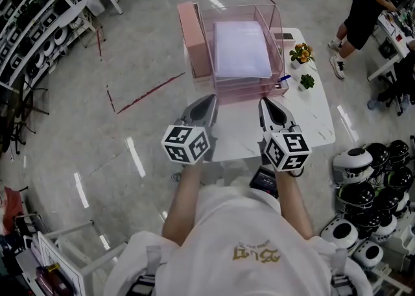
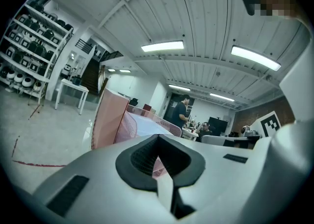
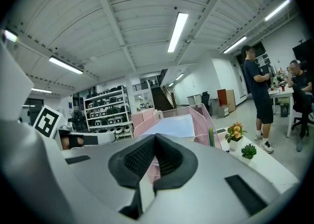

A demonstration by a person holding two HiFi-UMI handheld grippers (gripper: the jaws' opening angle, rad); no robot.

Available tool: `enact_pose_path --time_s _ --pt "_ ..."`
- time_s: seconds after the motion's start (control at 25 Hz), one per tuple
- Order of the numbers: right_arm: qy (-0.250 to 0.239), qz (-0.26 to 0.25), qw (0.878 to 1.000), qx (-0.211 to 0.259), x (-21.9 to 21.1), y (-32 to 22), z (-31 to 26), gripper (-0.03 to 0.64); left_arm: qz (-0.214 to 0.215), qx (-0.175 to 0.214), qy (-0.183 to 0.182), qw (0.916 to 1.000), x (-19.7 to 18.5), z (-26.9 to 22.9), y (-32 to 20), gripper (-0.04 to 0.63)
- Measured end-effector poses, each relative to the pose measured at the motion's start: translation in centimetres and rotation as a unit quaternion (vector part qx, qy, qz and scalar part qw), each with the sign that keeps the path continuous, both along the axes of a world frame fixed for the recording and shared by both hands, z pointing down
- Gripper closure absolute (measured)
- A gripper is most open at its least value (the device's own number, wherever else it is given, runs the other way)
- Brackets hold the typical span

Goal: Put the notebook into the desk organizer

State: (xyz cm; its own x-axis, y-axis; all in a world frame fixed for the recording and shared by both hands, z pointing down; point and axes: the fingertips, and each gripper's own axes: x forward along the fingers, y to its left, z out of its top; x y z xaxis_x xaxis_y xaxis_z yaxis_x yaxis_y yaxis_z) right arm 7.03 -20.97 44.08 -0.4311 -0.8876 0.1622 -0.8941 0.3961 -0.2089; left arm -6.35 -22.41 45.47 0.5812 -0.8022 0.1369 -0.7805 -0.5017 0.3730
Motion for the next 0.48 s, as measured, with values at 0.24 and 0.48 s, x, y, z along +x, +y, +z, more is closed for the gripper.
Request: enact_pose_path --time_s 0.24,0.48 --pt "-0.005 0.004 1.000 -0.001 0.41 -0.14 0.00 0.606 0.004 -0.001 0.002 1.0000 0.39 0.15 -0.11 0.578" --pt "-0.014 0.007 1.000 -0.006 0.70 -0.14 0.25 0.606 0.004 -0.002 0.004 1.0000 0.48 0.22 -0.17 0.578"
